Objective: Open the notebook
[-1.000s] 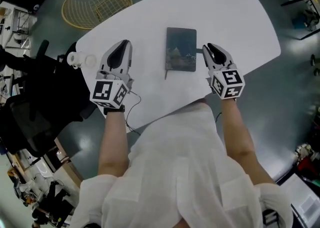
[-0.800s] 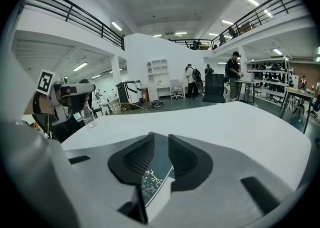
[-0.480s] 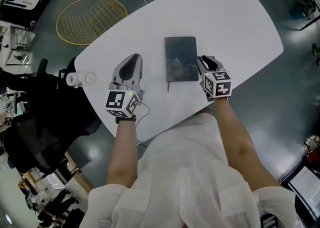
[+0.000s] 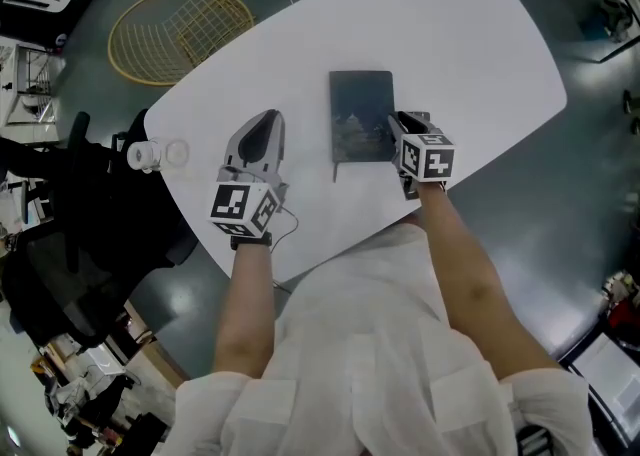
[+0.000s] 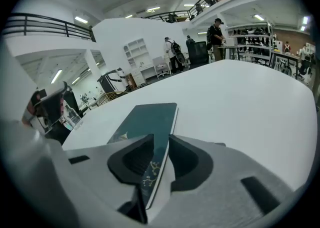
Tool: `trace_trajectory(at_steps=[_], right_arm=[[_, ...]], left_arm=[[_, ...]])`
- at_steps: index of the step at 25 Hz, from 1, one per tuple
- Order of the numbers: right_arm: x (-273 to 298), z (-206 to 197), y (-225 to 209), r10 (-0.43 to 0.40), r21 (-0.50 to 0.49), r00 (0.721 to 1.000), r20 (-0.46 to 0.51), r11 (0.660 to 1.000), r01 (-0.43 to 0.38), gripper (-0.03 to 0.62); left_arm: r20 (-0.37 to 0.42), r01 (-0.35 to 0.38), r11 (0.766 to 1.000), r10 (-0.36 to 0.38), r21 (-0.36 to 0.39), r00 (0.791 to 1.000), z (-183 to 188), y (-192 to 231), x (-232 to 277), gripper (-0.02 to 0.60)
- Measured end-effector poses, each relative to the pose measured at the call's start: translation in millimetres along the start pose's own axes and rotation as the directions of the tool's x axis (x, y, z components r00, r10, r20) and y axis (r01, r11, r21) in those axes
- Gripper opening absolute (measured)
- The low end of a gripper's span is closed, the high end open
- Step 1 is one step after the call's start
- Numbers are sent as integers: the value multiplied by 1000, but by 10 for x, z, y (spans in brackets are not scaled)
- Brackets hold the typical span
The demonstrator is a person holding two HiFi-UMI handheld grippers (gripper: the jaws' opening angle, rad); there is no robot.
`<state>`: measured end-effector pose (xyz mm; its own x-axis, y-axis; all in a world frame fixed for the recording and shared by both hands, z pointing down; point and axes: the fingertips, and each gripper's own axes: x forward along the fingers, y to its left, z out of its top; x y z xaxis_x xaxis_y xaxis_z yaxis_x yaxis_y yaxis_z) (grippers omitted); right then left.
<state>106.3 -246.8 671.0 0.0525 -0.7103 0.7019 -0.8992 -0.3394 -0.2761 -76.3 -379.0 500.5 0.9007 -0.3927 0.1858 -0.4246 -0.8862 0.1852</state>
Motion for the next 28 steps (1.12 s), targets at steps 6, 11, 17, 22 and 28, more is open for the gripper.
trace_trajectory(at_steps=[6,11,17,22,28], right_arm=[[43,-79,-34,-6,10,998,-59,1000,7,87],[67,-123,-34,28,43,996,-89,999,-25,87],[97,-129,-18,76,82,992,-98,994,-68,75],[49,-95,-11,91,91,991,-96,993,-82,66],[8,-31,22,101,116,993,-67,989,-93,66]], left_arm=[[-8,11,1000,-11,7,1000,-21,-81,-28,21],[-23,6,1000,-5,19,1000,-52,-94,-51,21],[-22,-12,1000,13,17,1000,-45,-43,-87,21],[-16,-19,1000,19,15,1000,-11,-62,-128,21],[-5,-32,999,32,10,999,31,-8,-159,22]])
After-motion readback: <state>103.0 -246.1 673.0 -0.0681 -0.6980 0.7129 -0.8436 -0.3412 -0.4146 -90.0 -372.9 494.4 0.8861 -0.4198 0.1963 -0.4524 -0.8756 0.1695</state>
